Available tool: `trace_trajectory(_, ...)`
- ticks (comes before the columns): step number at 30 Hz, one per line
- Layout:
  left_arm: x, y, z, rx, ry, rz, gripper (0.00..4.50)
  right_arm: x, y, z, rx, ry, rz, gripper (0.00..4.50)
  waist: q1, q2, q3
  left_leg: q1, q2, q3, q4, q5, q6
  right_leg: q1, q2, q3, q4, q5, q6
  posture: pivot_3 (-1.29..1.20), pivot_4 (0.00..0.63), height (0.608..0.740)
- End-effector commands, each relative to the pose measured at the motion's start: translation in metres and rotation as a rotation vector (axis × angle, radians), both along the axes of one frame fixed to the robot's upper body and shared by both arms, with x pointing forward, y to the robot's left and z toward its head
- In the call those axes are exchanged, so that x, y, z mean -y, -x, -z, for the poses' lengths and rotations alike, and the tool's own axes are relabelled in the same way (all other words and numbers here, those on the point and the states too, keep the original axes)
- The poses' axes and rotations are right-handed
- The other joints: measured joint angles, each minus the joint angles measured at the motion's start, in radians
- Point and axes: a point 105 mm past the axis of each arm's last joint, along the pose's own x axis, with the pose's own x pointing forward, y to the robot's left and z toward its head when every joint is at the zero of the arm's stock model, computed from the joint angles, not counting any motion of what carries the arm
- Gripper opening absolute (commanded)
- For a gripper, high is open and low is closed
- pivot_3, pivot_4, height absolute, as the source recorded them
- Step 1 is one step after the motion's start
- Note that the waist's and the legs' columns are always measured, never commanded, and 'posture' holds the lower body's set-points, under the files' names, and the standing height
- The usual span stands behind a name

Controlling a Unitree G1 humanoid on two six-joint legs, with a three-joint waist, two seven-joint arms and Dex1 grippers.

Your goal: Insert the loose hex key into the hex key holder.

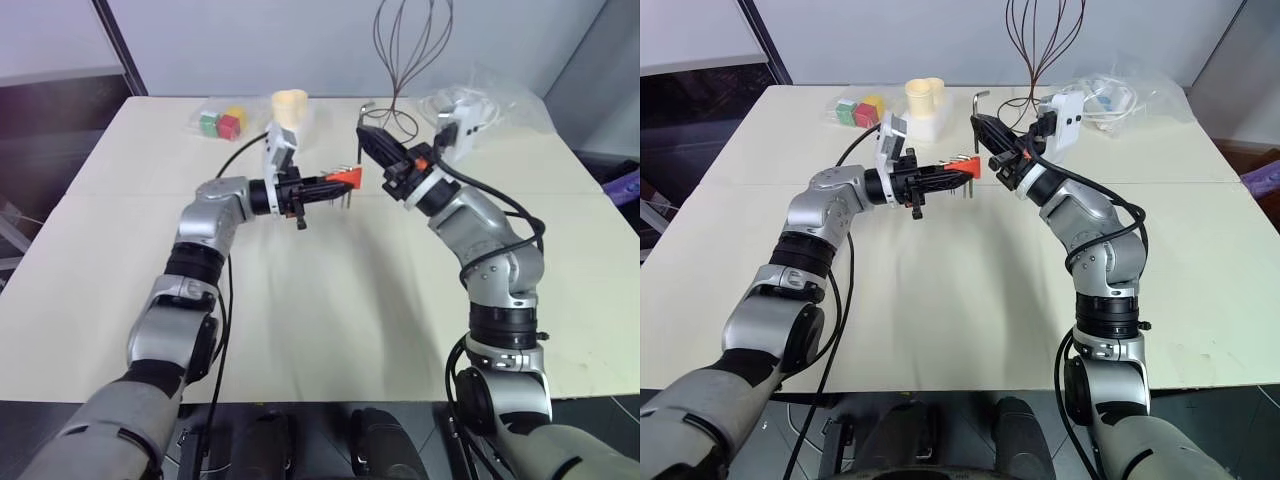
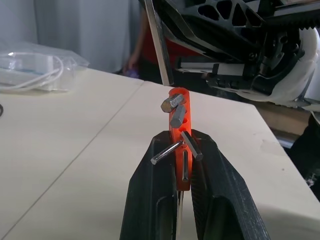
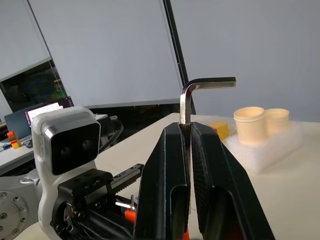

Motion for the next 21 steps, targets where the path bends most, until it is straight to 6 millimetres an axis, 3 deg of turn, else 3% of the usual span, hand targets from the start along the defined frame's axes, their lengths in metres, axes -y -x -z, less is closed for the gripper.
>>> trace_trajectory(1, -0.001, -0.002, -0.018, 0.059, 0.029, -0.012, 0.0, -0.001, 0.008, -0.012, 0.056, -0.016, -0.014, 0.01, 0.0, 0.0, 0.0, 0.0, 0.0, 0.0, 0.0, 0.0, 0.0, 0.0, 0.0, 0.0, 0.0, 0.0, 0.0, 0.0, 0.15, 0.74)
trace_trajectory(21, 0.003, 0.0, -0.024, 0.072, 0.044, 0.001, 0.0, -0.003, 0.008, -0.002, 0.032, -0.002, -0.018, 0.01, 0.0, 0.0, 0.0, 0.0, 0.0, 0.0, 0.001, 0.0, 0.0, 0.0, 0.0, 0.0, 0.004, 0.0, 0.0, 0.0, 0.15, 0.74)
